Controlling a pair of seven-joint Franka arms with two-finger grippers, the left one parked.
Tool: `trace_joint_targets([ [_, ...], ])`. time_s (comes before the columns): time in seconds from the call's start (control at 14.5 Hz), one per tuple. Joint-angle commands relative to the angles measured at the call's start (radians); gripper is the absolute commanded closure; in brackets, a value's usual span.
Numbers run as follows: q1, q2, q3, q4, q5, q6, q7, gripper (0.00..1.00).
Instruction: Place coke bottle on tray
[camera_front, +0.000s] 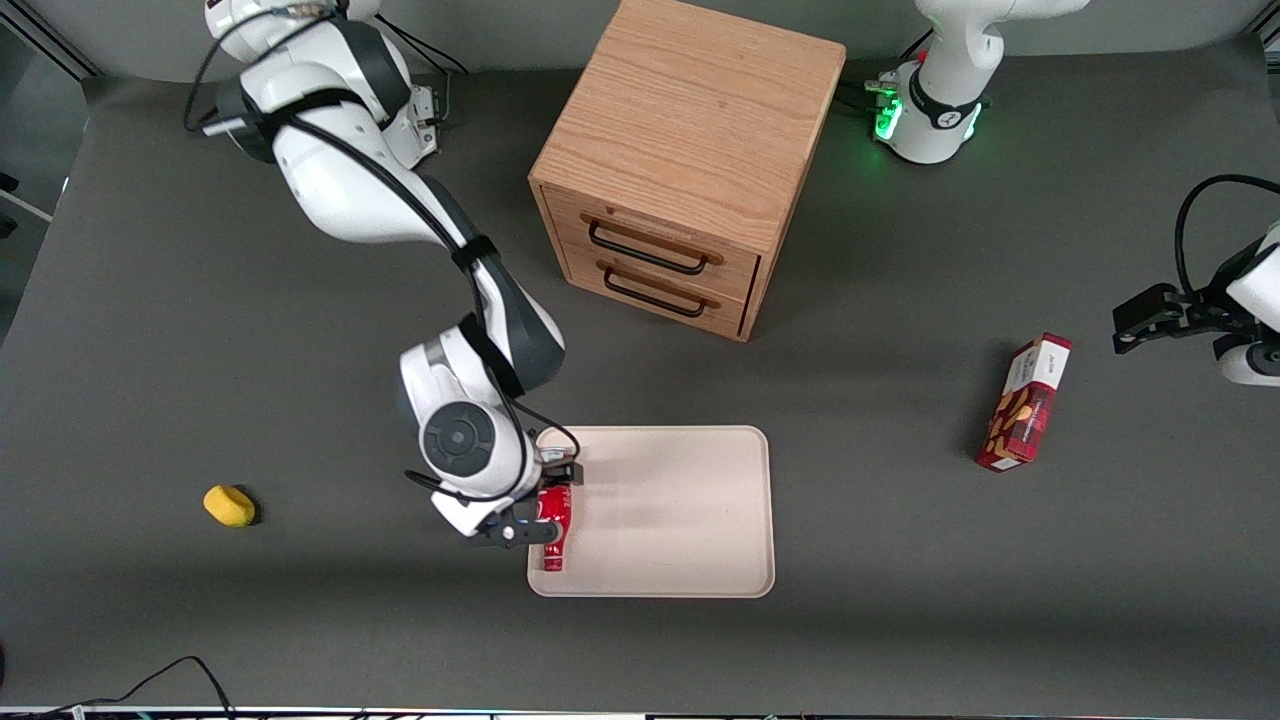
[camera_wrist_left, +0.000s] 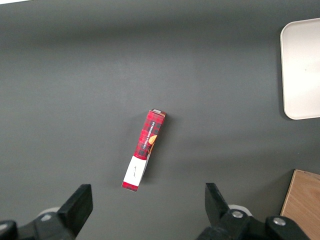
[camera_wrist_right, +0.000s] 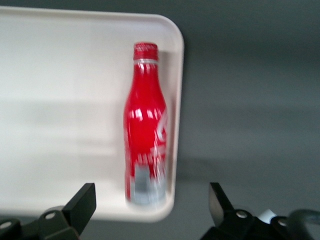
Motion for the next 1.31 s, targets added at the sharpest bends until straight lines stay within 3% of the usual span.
trace_joint_targets([
  [0.0, -0.020, -0.300, 0.002, -0.320, 0.016, -0.017, 0.009, 0.00],
  [0.28, -0.052, -0.561, 0.004, -0.564, 0.016, -0.031, 0.004, 0.00],
  [0.55, -0.115, -0.747, 0.002, -0.657, 0.015, -0.183, -0.046, 0.00],
  [0.9, -0.227, -0.880, 0.004, -0.677, 0.015, -0.310, -0.137, 0.00],
  [1.24, -0.338, -0.934, -0.002, -0.706, 0.016, -0.310, -0.306, 0.00],
])
